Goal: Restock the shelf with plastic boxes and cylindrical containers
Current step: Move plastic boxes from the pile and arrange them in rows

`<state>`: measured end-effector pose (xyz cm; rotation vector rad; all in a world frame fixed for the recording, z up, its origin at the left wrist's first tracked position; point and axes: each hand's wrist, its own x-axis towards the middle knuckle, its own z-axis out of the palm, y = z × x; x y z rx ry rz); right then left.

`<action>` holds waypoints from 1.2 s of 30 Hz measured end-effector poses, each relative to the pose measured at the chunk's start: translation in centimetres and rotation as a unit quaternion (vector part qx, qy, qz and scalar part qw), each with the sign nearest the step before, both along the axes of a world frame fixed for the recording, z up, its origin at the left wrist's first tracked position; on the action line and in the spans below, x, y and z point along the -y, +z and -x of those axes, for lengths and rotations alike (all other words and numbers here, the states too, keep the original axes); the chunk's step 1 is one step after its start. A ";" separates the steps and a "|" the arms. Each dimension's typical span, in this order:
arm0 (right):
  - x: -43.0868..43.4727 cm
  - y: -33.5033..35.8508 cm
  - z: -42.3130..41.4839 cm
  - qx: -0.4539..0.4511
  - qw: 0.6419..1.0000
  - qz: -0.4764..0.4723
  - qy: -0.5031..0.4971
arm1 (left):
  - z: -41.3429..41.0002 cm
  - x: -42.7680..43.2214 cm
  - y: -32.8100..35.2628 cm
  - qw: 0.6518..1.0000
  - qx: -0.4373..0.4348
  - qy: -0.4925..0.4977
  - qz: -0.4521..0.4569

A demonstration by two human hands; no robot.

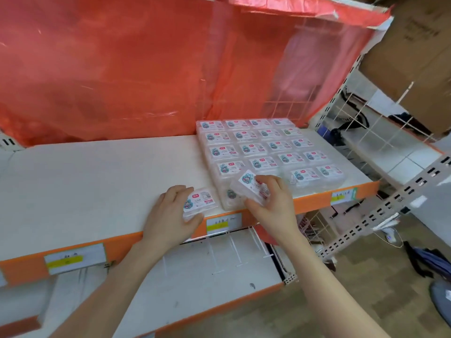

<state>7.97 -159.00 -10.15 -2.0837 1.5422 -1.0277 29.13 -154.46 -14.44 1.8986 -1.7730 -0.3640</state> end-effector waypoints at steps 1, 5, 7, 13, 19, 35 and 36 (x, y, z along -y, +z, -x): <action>0.3 0.0 0.7 -0.003 1.000 0.004 0.007 | 0.4 0.0 -0.1 1.000 0.018 0.014 0.006; 1.7 -0.4 2.9 -0.057 0.998 0.030 0.017 | 1.0 -0.4 0.1 0.995 0.088 0.052 0.003; 2.5 -0.8 3.7 -0.103 0.994 0.030 0.026 | 1.2 -0.6 0.2 0.991 0.121 0.051 -0.007; 3.6 -1.5 4.9 -0.197 0.977 0.023 0.077 | 1.1 -0.3 -0.1 0.984 0.164 0.061 -0.030; 2.5 -1.4 4.5 -0.181 0.970 0.135 0.091 | 1.2 -0.4 -0.1 0.981 0.178 0.068 -0.040; 1.6 -2.8 4.9 -0.193 0.966 0.155 0.073 | 1.2 -0.4 0.1 0.981 0.176 0.073 -0.035; 1.7 -2.8 4.9 -0.193 0.966 0.156 0.070 | 1.2 -0.4 0.1 0.981 0.177 0.072 -0.035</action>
